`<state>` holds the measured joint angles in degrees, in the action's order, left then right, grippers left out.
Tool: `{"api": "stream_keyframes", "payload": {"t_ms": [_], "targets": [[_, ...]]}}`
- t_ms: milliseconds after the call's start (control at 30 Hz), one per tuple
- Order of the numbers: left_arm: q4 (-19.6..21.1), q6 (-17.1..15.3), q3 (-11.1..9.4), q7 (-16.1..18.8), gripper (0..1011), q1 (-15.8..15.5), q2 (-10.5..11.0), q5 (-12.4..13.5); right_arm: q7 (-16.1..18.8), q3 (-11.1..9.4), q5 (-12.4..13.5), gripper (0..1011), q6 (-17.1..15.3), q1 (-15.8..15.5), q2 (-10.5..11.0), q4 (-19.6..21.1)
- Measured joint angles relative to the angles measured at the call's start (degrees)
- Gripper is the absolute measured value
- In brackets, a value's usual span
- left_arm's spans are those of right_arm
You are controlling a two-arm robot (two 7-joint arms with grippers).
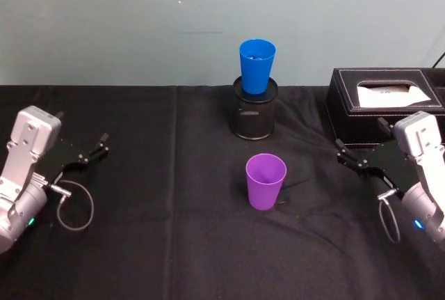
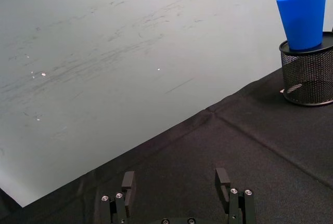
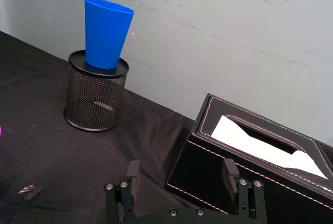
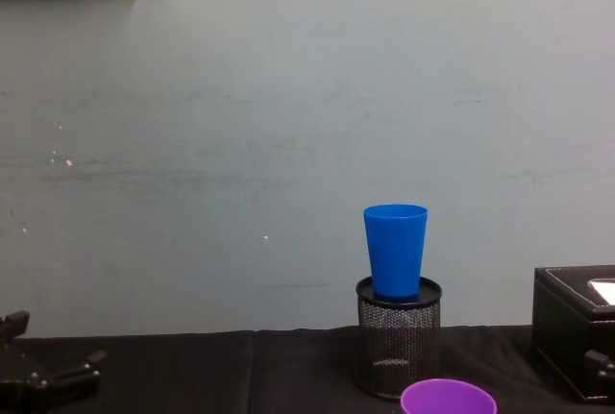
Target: Pick up one cup with a gripper and tap it against the other cup.
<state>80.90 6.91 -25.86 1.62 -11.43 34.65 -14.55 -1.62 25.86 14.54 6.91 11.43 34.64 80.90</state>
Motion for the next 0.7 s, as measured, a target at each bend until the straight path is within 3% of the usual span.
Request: {"api": "stream_keyframes", "payload": {"t_ms": [700], "targets": [[0.0, 0.0, 0.0, 0.0, 1000, 0.0, 0.0, 0.0, 0.0, 0.0, 0.0, 1003, 0.0, 0.0, 0.0, 0.0]]}}
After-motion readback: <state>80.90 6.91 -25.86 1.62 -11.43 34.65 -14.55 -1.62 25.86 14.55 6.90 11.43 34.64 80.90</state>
